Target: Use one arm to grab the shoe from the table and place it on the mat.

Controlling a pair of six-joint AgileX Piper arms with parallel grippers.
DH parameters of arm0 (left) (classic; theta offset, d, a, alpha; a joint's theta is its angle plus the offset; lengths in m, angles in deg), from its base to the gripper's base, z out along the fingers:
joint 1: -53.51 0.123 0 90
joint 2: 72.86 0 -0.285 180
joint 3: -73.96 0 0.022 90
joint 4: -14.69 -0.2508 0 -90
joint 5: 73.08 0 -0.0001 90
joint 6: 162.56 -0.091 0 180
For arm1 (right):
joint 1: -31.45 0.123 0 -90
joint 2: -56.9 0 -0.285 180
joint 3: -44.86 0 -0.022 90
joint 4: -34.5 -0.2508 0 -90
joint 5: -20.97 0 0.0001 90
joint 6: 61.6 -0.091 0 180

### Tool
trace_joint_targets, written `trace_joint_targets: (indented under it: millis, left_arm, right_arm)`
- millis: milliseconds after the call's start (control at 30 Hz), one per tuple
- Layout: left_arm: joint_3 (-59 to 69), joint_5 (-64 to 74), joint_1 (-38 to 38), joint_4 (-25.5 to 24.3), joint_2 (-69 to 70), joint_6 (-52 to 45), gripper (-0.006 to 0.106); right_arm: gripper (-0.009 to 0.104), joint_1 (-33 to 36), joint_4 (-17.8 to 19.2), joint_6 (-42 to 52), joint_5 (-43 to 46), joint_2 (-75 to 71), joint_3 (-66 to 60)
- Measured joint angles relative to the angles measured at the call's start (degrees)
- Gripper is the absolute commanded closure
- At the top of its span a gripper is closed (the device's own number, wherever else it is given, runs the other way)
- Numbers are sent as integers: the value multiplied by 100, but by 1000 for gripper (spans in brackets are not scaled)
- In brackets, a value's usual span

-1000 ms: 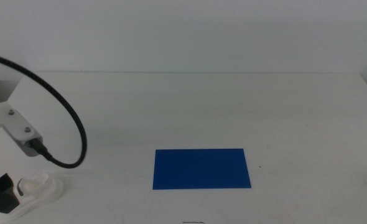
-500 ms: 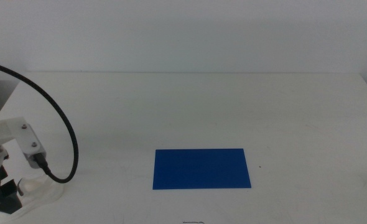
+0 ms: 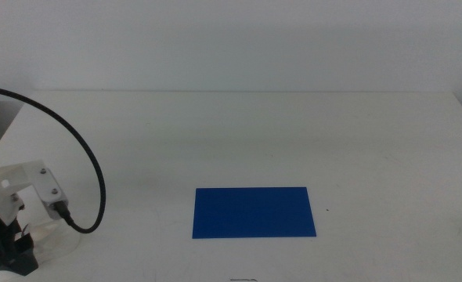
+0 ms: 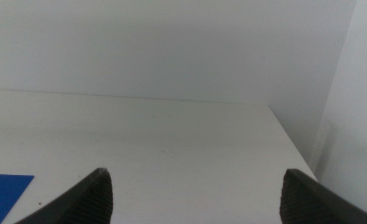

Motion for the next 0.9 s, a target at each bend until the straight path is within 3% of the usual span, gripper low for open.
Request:
trace_joint_targets:
  millis: [133,300,467,567,700,900]
  left_arm:
    - [-11,-95,0,0,-66,-7,11]
    - [-33,-95,0,-22,-71,-1,39]
    - [-40,-62,0,-22,-71,319,78]
    - [-40,42,0,28,-66,428,92]
    - [-40,305,-225,118,75,498,96]
    - [-545,655,-1339,-47,193,1179,96]
  right_arm:
    - [1,0,0,0,0,0,0]
    - [1,0,0,0,0,0,0]
    - [1,0,0,0,0,0,0]
    - [1,0,0,0,0,0,0]
    - [1,0,0,0,0,0,0]
    - [1,0,0,0,0,0,0]
